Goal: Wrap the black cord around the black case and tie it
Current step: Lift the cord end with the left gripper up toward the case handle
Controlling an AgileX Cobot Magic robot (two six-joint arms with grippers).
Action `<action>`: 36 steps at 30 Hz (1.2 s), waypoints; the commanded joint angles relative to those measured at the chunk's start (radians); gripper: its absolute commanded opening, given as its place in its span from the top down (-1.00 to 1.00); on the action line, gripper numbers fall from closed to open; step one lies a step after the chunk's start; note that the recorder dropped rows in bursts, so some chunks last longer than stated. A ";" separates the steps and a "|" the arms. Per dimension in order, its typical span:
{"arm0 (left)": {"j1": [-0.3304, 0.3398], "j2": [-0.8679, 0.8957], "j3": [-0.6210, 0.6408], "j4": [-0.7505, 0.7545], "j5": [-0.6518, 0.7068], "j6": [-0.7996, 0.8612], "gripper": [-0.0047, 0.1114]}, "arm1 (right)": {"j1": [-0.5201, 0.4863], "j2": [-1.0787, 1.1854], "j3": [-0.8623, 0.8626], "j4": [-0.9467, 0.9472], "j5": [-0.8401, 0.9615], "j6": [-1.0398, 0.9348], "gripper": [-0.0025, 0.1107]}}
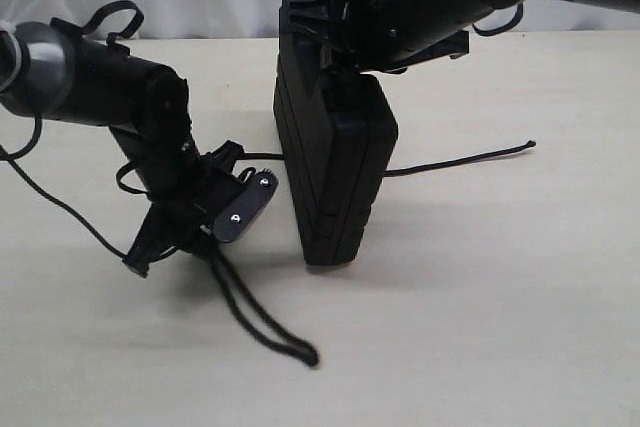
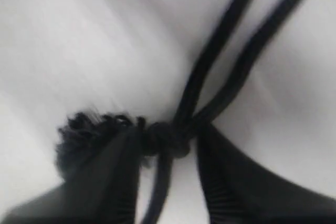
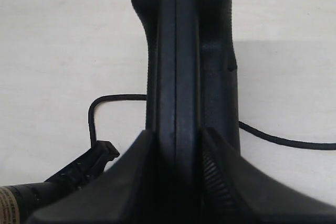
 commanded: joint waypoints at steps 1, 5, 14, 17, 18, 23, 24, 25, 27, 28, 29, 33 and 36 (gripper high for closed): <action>-0.004 0.022 0.017 -0.031 0.012 -0.104 0.82 | 0.000 -0.003 -0.002 -0.005 -0.040 -0.020 0.88; 0.010 0.006 0.015 0.027 0.050 -0.238 0.92 | 0.000 -0.003 -0.002 -0.005 -0.029 -0.021 0.88; 0.167 -0.143 0.015 -0.226 -0.018 -0.308 0.92 | 0.000 -0.003 -0.002 -0.005 -0.019 -0.021 0.88; 0.239 -0.200 0.015 -0.377 -0.062 -0.301 0.92 | 0.000 -0.003 -0.002 -0.005 -0.017 -0.021 0.88; 0.262 -0.216 0.015 -0.415 -0.075 -0.301 0.92 | 0.000 -0.003 -0.002 -0.005 -0.017 -0.021 0.88; 0.367 -0.264 0.015 -0.578 -0.086 -0.299 0.92 | 0.000 -0.003 -0.002 -0.005 -0.010 -0.021 0.88; 0.389 -0.269 0.015 -0.625 -0.086 -0.290 0.92 | 0.000 -0.003 -0.002 -0.005 -0.010 -0.021 0.88; 0.404 -0.271 0.015 -0.679 -0.080 -0.268 0.92 | 0.000 -0.003 -0.002 -0.005 -0.010 -0.021 0.88; 0.439 -0.271 0.015 -0.797 -0.062 -0.228 0.92 | 0.000 -0.003 -0.002 -0.005 -0.010 -0.021 0.88; 0.455 -0.271 0.015 -0.850 -0.048 -0.213 0.92 | 0.000 -0.003 -0.002 -0.005 -0.010 -0.021 0.88; 0.469 -0.271 0.015 -0.914 -0.028 -0.190 0.92 | 0.000 -0.003 -0.002 -0.005 -0.010 -0.021 0.88; 0.516 -0.271 0.015 -1.124 0.077 -0.123 0.92 | 0.000 -0.003 -0.002 -0.005 -0.006 -0.021 0.88; 0.554 -0.271 0.015 -1.233 0.199 -0.031 0.92 | 0.000 -0.003 -0.002 -0.005 -0.004 -0.021 0.88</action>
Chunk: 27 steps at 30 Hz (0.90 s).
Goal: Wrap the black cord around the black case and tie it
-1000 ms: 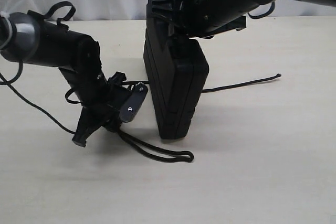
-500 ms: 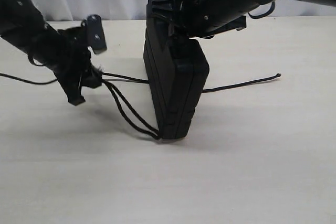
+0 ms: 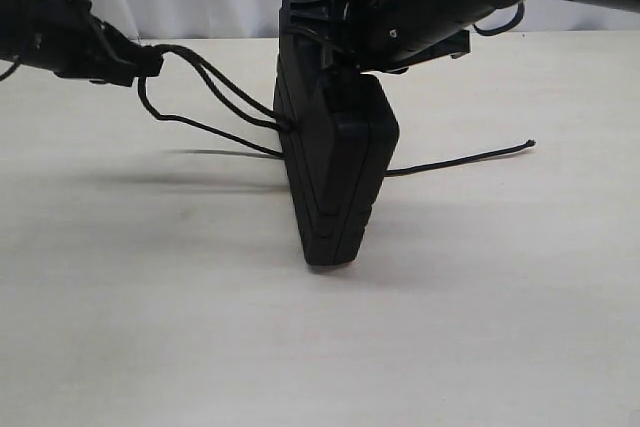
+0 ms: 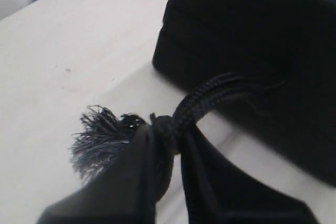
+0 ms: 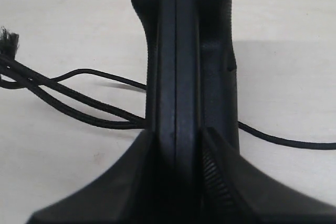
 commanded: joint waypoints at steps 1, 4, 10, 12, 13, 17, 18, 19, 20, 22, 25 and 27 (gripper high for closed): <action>0.059 -0.009 0.001 -0.193 0.175 0.121 0.92 | 0.000 -0.003 -0.002 -0.005 -0.006 -0.015 0.88; 0.104 -0.009 0.001 -0.224 0.257 0.156 0.92 | 0.000 -0.003 -0.002 -0.005 -0.006 -0.015 0.88; 0.124 -0.009 0.001 -0.309 0.359 0.206 0.92 | 0.000 -0.003 -0.002 -0.005 -0.006 -0.015 0.88; 0.115 -0.009 0.001 -0.333 0.406 0.242 0.92 | 0.000 -0.003 -0.002 -0.005 -0.006 -0.015 0.88; 0.112 -0.009 0.001 -0.338 0.423 0.254 0.92 | 0.000 -0.003 -0.002 -0.005 -0.006 -0.015 0.88; 0.112 -0.009 0.001 -0.331 0.430 0.264 0.92 | 0.000 -0.003 -0.002 -0.005 -0.004 -0.015 0.88; 0.112 -0.009 0.001 -0.306 0.410 0.264 0.92 | 0.000 -0.003 -0.002 -0.005 -0.004 -0.015 0.88; 0.108 -0.009 0.001 -0.280 0.388 0.264 0.92 | 0.000 -0.003 -0.002 -0.005 -0.002 -0.015 0.88; 0.105 -0.009 0.001 -0.236 0.362 0.261 0.92 | 0.000 -0.003 -0.002 -0.005 -0.002 -0.015 0.88; 0.090 -0.009 0.001 -0.133 0.262 0.226 0.92 | 0.000 -0.003 -0.002 -0.005 0.000 -0.015 0.88; 0.076 -0.009 0.010 -0.093 0.153 0.166 0.92 | 0.000 -0.003 -0.002 -0.005 0.000 -0.015 0.88; 0.071 -0.009 0.014 -0.123 0.157 0.179 0.92 | 0.000 -0.003 -0.002 -0.005 0.000 -0.015 0.88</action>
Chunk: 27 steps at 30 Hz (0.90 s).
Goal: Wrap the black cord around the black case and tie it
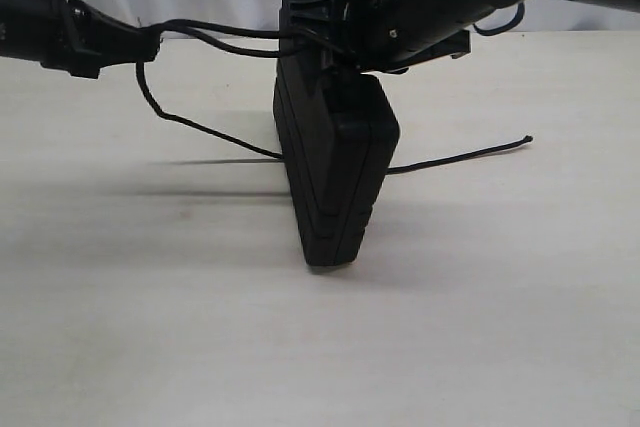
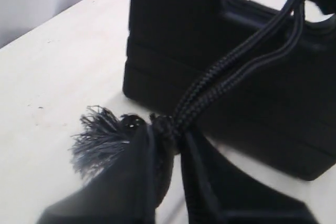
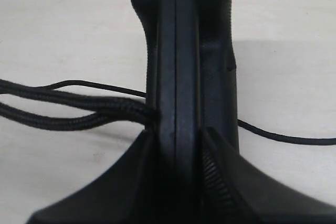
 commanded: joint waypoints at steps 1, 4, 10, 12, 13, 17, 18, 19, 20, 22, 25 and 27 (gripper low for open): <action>-0.014 -0.007 0.010 -0.014 -0.045 -0.018 0.92 | 0.000 -0.003 -0.002 -0.005 -0.002 -0.013 0.88; -0.011 -0.007 0.010 -0.001 -0.090 -0.032 0.92 | 0.000 -0.003 -0.002 -0.005 0.002 -0.013 0.88; -0.013 -0.007 0.010 -0.022 -0.073 -0.032 0.92 | 0.000 -0.003 -0.002 -0.003 0.006 -0.018 0.88; -0.016 -0.007 0.010 -0.055 -0.044 -0.032 0.92 | 0.000 -0.003 -0.002 -0.001 0.006 -0.018 0.88; -0.028 -0.007 0.010 -0.062 -0.036 -0.030 0.92 | 0.000 -0.003 -0.002 0.004 0.006 -0.018 0.88; -0.122 -0.007 0.010 -0.035 -0.080 0.004 0.92 | 0.000 -0.003 -0.002 0.004 0.011 -0.018 0.88; -0.140 -0.007 0.010 -0.038 -0.094 0.004 0.92 | 0.000 -0.003 -0.002 0.004 0.014 -0.018 0.88; -0.149 -0.007 0.010 -0.044 -0.098 0.004 0.92 | 0.000 -0.003 -0.002 0.004 0.017 -0.018 0.88; -0.158 -0.007 0.010 -0.050 -0.098 0.004 0.92 | 0.000 -0.003 -0.002 0.004 0.017 -0.018 0.88; -0.177 -0.007 0.010 -0.050 -0.098 0.004 0.92 | 0.000 -0.003 -0.002 0.004 0.017 -0.018 0.88; -0.206 -0.007 0.010 -0.050 -0.106 0.006 0.92 | 0.000 -0.003 -0.002 0.004 0.017 -0.018 0.88; -0.231 -0.007 0.010 -0.063 -0.111 0.029 0.92 | 0.000 -0.003 -0.002 0.004 0.017 -0.018 0.88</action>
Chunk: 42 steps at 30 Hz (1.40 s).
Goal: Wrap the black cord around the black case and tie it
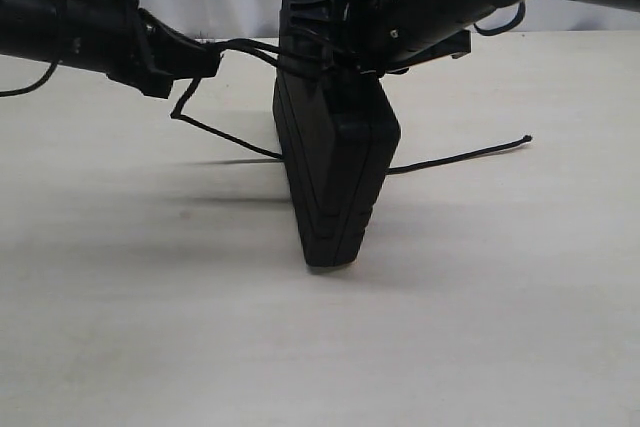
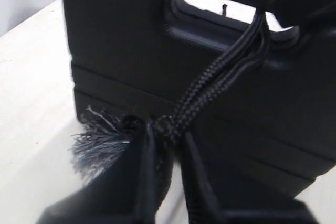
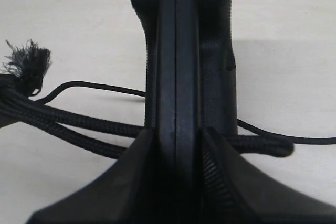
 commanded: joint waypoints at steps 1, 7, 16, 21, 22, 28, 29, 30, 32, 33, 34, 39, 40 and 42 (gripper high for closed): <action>-0.057 -0.007 0.002 -0.041 -0.012 0.046 0.92 | 0.000 -0.003 -0.002 0.002 0.011 -0.013 0.88; -0.155 0.011 0.002 -0.147 -0.079 0.154 0.92 | 0.000 -0.003 -0.002 0.002 0.011 -0.015 0.88; -0.246 0.042 0.000 -0.227 -0.186 0.300 0.92 | 0.000 -0.003 -0.002 0.002 0.011 -0.015 0.88; -0.248 0.042 0.000 -0.368 -0.275 0.394 0.92 | 0.000 -0.003 -0.002 0.002 0.011 -0.015 0.88; -0.248 0.042 0.000 -0.375 -0.311 0.397 0.92 | 0.000 -0.003 -0.002 0.002 0.011 -0.015 0.88; -0.248 0.042 -0.004 -0.407 -0.324 0.416 0.92 | 0.000 -0.003 -0.002 0.002 0.011 -0.015 0.88; -0.250 0.042 -0.005 -0.407 -0.313 0.416 0.92 | 0.000 -0.003 -0.002 0.002 0.015 -0.015 0.88; -0.256 0.042 -0.005 -0.407 -0.301 0.416 0.92 | 0.000 -0.003 -0.002 0.002 0.015 -0.015 0.88; -0.282 0.042 -0.005 -0.407 -0.302 0.416 0.92 | 0.000 -0.003 -0.002 0.002 0.013 -0.015 0.88; -0.290 0.042 -0.005 -0.407 -0.306 0.416 0.92 | 0.000 -0.003 -0.002 0.002 0.013 -0.015 0.88; -0.304 0.042 -0.005 -0.407 -0.366 0.416 0.92 | 0.000 -0.003 -0.002 0.002 0.015 -0.015 0.88; -0.319 0.042 -0.005 -0.407 -0.471 0.416 0.92 | 0.000 -0.003 -0.002 0.002 0.015 -0.015 0.88; -0.319 0.042 -0.006 -0.407 -0.401 0.416 0.92 | 0.000 -0.003 -0.002 0.002 0.013 -0.015 0.88; -0.328 0.042 -0.026 -0.407 -0.376 0.416 0.92 | 0.000 -0.003 -0.002 0.002 0.013 -0.019 0.88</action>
